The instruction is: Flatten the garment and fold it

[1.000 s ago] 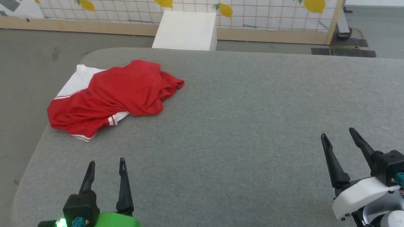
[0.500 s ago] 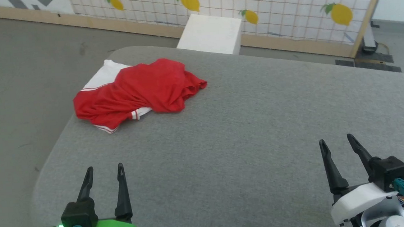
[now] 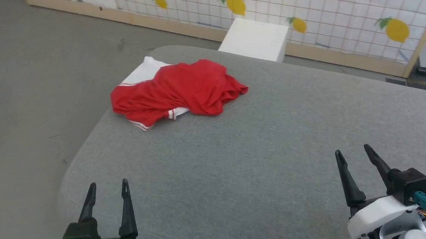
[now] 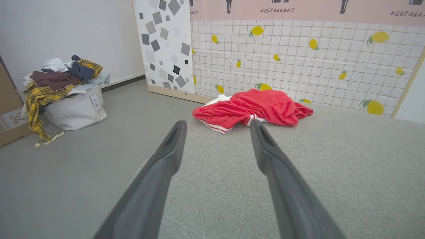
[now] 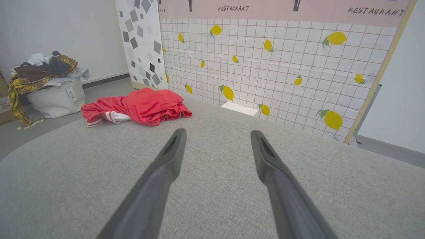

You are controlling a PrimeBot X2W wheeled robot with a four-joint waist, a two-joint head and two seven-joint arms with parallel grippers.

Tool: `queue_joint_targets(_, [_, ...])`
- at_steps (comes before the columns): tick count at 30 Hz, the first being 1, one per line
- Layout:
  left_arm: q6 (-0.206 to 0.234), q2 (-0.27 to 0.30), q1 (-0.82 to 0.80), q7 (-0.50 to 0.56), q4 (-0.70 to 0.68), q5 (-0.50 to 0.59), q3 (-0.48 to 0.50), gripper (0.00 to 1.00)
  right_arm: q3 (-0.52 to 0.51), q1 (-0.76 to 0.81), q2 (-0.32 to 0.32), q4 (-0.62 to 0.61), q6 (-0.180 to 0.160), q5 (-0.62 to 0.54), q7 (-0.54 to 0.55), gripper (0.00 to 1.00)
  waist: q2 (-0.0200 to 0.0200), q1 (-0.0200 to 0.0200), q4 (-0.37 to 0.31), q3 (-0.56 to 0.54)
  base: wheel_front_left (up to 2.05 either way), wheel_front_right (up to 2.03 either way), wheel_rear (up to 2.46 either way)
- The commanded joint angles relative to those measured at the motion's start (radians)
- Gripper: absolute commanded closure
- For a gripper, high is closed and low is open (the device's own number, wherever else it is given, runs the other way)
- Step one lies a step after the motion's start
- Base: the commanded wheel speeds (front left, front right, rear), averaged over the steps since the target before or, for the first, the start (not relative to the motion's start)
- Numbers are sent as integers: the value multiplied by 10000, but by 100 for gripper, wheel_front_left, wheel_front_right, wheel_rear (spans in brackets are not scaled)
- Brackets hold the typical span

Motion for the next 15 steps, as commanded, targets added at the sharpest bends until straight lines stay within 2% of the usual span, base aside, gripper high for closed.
queue_joint_targets(1, [-51,-38,171,-108,-32,-91,29,0,19,148,11,58,-14,76,-137,0,0,0,257,-4,0,0,0])
queue_joint_targets(15, [8,-44,246,-395,-128,-258,36,0,13,103,13,197,-15,65,-358,0,0,0,769,145,0,0,0])
